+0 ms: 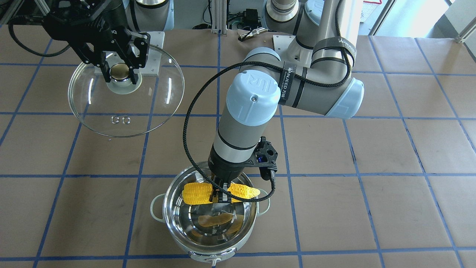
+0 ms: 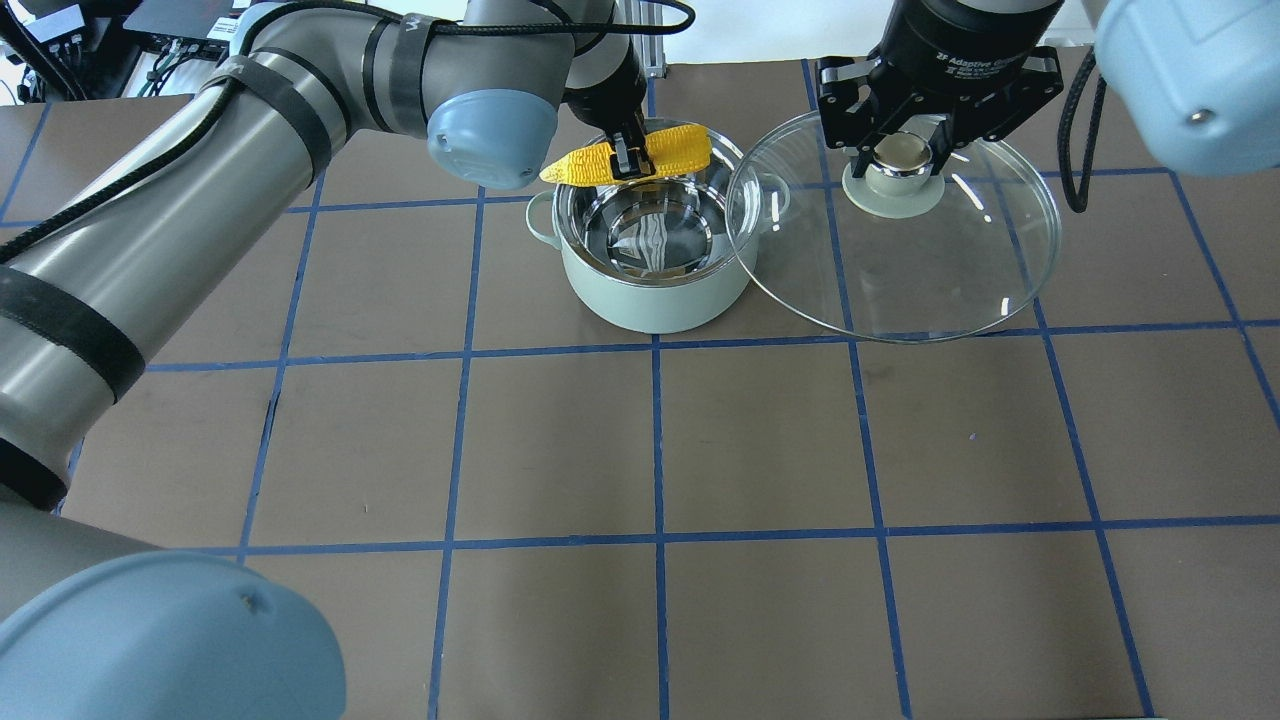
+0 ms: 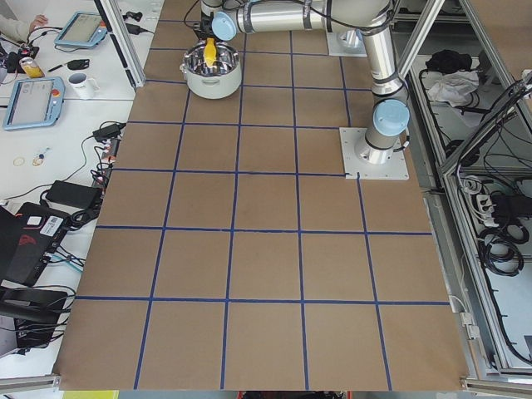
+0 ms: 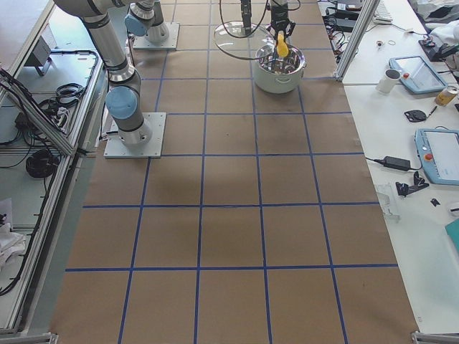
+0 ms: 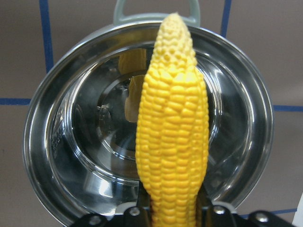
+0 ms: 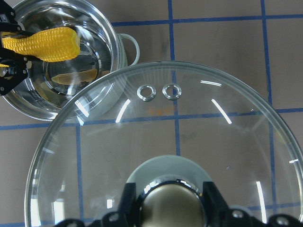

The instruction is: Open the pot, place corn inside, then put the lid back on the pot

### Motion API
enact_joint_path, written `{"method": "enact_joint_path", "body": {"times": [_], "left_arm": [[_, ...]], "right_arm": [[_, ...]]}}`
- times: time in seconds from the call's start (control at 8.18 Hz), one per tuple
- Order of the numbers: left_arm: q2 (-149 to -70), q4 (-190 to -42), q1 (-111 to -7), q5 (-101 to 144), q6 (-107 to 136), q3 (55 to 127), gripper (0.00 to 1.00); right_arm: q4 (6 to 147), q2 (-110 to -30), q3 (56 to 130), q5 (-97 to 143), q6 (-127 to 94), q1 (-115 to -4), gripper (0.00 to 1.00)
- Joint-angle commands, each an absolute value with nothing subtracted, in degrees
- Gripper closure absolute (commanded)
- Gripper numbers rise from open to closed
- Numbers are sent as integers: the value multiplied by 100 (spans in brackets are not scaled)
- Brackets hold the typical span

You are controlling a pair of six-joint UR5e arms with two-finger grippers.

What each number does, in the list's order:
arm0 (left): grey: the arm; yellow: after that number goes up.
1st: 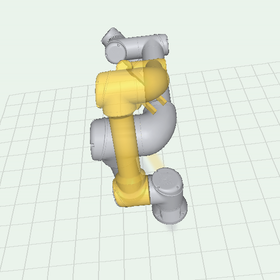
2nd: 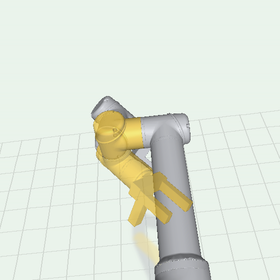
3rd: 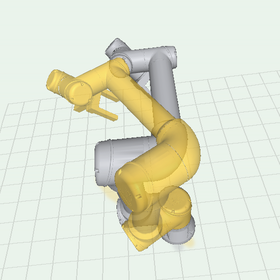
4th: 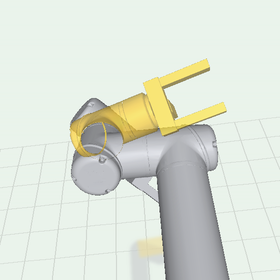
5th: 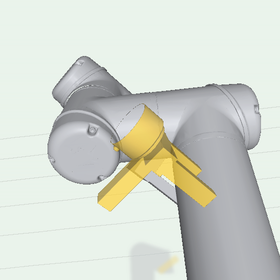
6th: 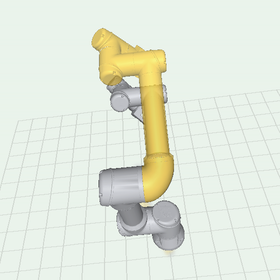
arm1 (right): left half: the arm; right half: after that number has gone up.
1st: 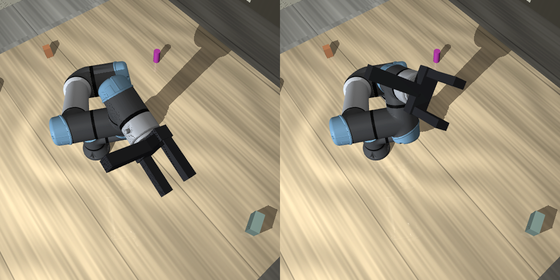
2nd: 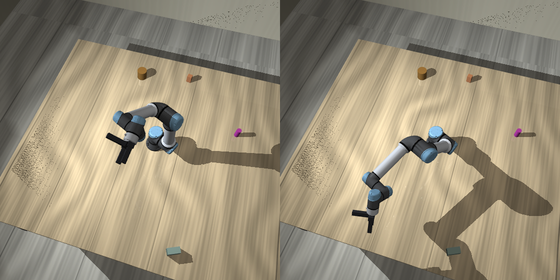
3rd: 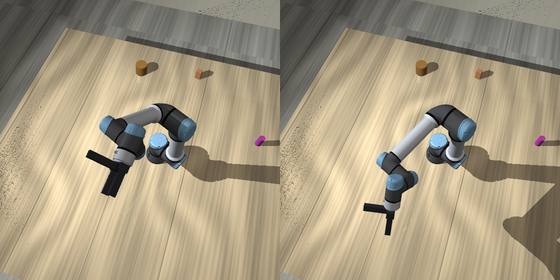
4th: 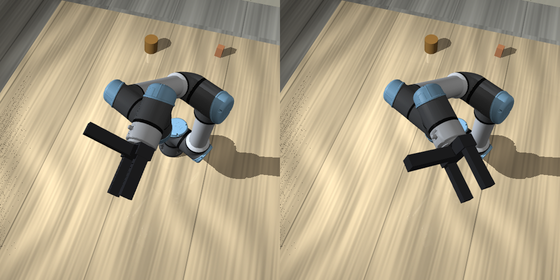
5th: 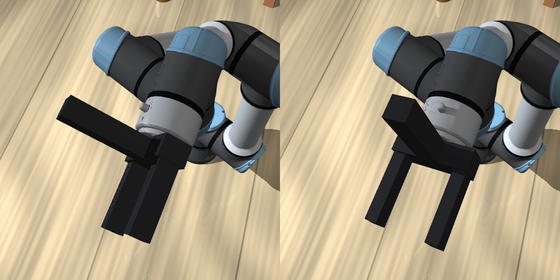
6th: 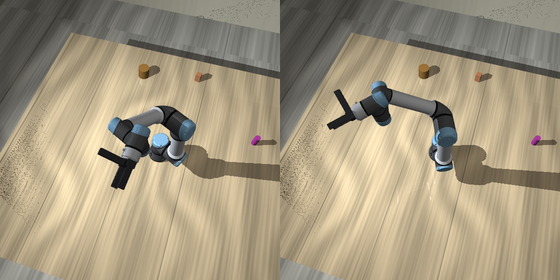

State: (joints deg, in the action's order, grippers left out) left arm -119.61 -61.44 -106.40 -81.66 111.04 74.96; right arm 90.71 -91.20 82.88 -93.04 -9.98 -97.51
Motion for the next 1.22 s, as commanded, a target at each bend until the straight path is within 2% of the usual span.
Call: {"method": "enact_joint_path", "body": {"times": [0.0,0.49,0.61,0.98,1.1], "left_arm": [[-12041,-6117,-10652,-8165,11101,7506,100],[-12268,-6030,-10652,-8156,11109,7506,100],[-12339,-5994,-10652,-8156,11109,7506,89],[-12357,-5994,-10678,-8174,11171,7488,31],[-12357,-5985,-10687,-8165,11171,7488,15]], "right_arm": [[9053,-9123,8288,-9299,-993,-9729,57],[9088,-9149,8288,-9316,-984,-9729,57],[9131,-9149,8288,-9351,-984,-9729,57],[9123,-9158,8288,-9387,-993,-9729,57],[9106,-9158,8288,-9387,-993,-9738,57]]}}
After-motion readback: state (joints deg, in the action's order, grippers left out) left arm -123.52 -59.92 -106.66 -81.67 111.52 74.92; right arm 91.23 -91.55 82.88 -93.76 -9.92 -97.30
